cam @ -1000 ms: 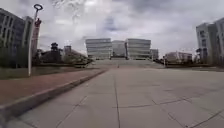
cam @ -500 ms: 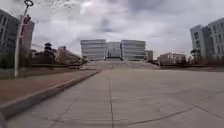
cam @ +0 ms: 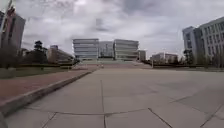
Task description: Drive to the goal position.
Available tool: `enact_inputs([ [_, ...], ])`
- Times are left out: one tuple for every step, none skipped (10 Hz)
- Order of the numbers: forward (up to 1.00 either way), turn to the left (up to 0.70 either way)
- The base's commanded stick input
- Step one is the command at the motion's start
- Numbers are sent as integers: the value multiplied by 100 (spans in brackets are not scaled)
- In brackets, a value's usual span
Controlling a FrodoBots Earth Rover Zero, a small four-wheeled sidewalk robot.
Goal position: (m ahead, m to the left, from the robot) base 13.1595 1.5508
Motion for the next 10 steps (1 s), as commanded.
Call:
enact_inputs([
  [100,0],
  [100,-18],
  [100,-36],
  [100,-38],
  [100,-8],
  [100,0],
  [100,0],
  [100,0],
  [100,0],
  [100,0],
])
